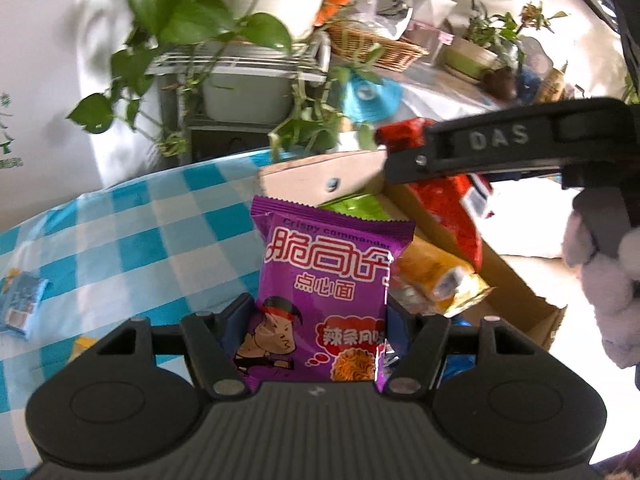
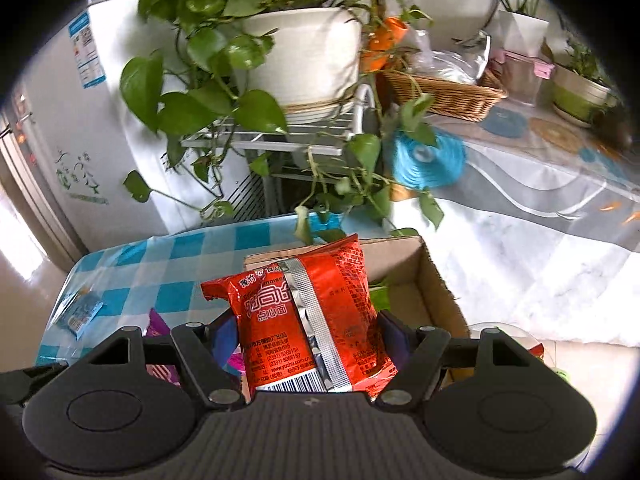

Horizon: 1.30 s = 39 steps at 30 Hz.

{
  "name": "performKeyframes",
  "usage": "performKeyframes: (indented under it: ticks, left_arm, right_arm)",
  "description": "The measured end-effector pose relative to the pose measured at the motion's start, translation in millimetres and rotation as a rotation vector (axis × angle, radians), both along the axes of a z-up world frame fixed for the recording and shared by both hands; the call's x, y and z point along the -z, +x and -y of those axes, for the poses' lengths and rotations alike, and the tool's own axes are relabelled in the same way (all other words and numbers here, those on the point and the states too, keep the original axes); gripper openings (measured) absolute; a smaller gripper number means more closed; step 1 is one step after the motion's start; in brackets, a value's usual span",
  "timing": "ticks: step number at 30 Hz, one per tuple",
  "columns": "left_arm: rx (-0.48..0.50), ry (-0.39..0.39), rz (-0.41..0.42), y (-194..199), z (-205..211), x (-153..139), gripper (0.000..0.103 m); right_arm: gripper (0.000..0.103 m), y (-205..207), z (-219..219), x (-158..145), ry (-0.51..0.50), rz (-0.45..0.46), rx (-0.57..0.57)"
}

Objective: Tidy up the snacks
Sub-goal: 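Open both grippers to drop the packets into the cardboard box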

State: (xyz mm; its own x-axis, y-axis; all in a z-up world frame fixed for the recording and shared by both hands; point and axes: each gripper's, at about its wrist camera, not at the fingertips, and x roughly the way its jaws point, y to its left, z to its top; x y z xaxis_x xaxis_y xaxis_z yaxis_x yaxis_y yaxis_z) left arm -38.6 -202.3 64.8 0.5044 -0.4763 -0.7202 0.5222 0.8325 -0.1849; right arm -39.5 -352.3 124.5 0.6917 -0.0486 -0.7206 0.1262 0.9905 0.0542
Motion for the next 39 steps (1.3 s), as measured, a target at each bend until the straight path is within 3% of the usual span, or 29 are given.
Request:
performKeyframes:
  ticks: [15, 24, 39]
  left_arm:
    - [0.069, -0.089, -0.057, -17, 50, 17, 0.066]
    - [0.092, -0.027, 0.024, -24, 60, 3, 0.081]
    - [0.068, -0.004, 0.034, -20, 42, -10, 0.084]
  right_arm:
    - [0.078, -4, 26, 0, 0.032, 0.010, 0.080]
    - [0.087, -7, 31, -2, 0.047, 0.027, 0.106]
    - [0.089, -4, 22, -5, 0.043, 0.037, 0.077]
